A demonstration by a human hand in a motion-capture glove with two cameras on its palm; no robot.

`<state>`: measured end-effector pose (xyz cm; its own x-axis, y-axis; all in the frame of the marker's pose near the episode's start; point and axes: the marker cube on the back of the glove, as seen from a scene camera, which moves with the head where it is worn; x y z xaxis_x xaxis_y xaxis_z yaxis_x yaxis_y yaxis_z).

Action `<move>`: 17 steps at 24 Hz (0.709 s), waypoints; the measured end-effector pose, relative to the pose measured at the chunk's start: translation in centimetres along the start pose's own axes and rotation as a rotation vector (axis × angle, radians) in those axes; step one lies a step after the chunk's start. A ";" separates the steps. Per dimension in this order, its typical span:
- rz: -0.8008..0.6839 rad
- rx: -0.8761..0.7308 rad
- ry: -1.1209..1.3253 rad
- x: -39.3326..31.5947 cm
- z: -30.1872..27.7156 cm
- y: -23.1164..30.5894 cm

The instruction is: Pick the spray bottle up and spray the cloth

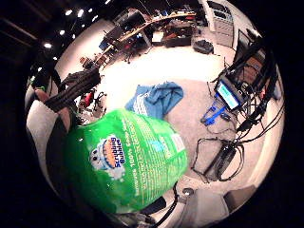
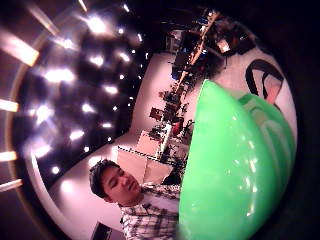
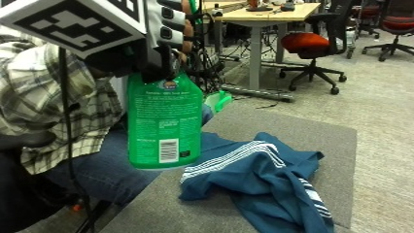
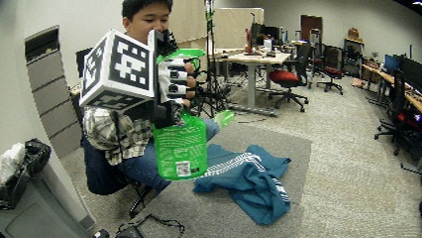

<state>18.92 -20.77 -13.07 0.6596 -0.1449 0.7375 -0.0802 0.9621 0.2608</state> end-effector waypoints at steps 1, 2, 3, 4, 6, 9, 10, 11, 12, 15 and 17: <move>0.001 -0.003 0.003 -0.3 0.1 -0.1; 0.003 -0.008 0.007 -0.5 0.3 -0.2; 0.007 -0.018 0.014 -0.6 0.5 -0.3; 0.016 -0.034 0.024 -0.8 0.9 -0.5; 0.054 -0.094 0.050 -1.0 1.9 -1.0; 0.176 -0.258 0.128 -0.7 5.0 -2.3; 0.228 -0.323 0.166 -0.3 6.6 -2.9; 0.280 -0.385 0.205 0.1 8.3 -3.4; 0.327 -0.441 0.238 0.6 10.0 -3.8; 0.433 -0.563 0.305 2.2 14.0 -4.9; 0.481 -0.621 0.338 3.0 15.9 -5.4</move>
<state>9.45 -30.10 -2.30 0.8539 0.2939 0.4295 -0.0498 0.8677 -0.4946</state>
